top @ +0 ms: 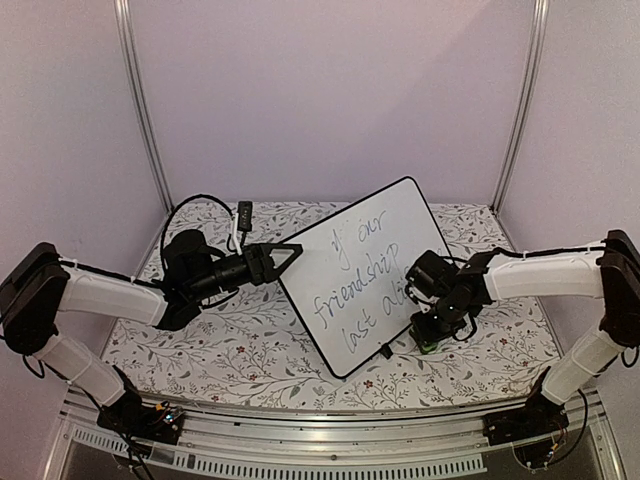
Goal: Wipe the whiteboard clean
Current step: Pick up the whiteboard eraser from the center of the board, then erase the whiteboard at the center of the board.
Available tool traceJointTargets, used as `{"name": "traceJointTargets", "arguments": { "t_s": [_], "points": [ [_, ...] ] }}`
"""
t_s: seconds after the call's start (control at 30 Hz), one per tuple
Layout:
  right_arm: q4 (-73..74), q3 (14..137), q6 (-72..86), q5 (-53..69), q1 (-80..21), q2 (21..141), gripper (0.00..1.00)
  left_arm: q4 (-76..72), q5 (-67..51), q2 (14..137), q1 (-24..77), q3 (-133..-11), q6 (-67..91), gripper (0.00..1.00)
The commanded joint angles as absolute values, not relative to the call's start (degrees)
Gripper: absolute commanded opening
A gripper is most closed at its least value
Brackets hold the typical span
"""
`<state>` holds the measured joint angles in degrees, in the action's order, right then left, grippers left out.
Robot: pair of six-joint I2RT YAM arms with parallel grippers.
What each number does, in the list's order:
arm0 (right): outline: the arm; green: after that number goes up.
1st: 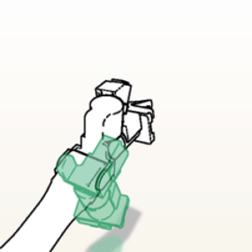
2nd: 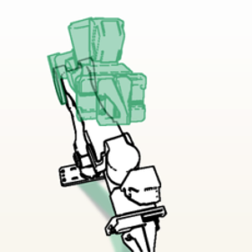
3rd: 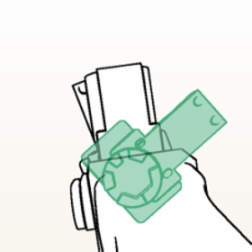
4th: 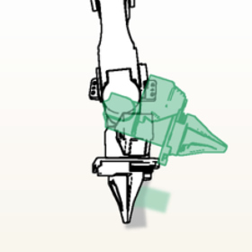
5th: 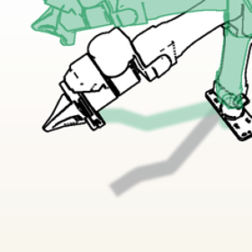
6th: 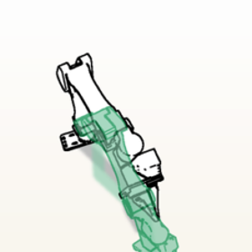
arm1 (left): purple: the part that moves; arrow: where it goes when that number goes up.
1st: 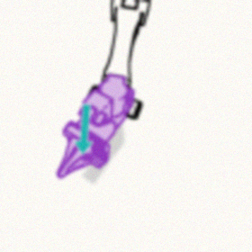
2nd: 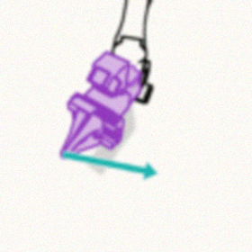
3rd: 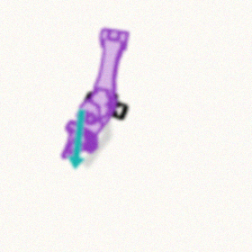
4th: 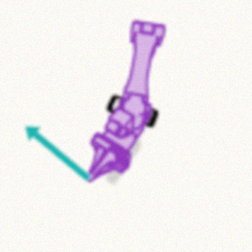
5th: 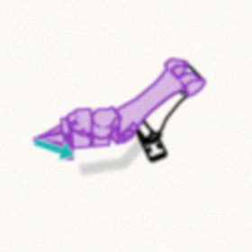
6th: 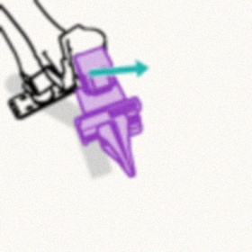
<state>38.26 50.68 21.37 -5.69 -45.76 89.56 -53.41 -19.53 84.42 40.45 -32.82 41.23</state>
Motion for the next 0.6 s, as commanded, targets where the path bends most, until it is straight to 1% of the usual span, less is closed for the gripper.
{"name": "traceJointTargets", "arguments": {
  "t_s": [0.0, 0.13, 0.2, 0.27, 0.43, 0.57],
  "points": [
    [40.58, 54.32, 20.90, -7.12, -46.41, 84.67, 0.25, -55.40, -20.17, 85.07, 40.19, -32.28, 41.22, 0.75],
    [43.35, 56.92, 20.83, -9.24, -46.49, 80.65, 0.18, -55.23, -19.93, 84.69, 40.19, -32.17, 40.89, 0.75],
    [44.56, 58.56, 20.95, -11.00, -46.51, 77.89, 0.17, -55.12, -19.92, 84.70, 40.21, -32.23, 40.90, 0.75],
    [45.59, 60.14, 21.00, -13.18, -46.52, 75.92, 0.17, -55.21, -20.00, 84.89, 40.17, -32.34, 40.98, 0.75],
    [47.20, 64.58, 20.72, -17.59, -46.49, 74.06, 0.25, -55.38, -20.15, 85.00, 40.23, -32.28, 41.18, 0.75],
    [46.61, 67.63, 20.33, -19.46, -46.49, 74.33, 0.26, -55.31, -20.06, 84.74, 40.20, -32.21, 41.01, 0.75]
  ]
}}
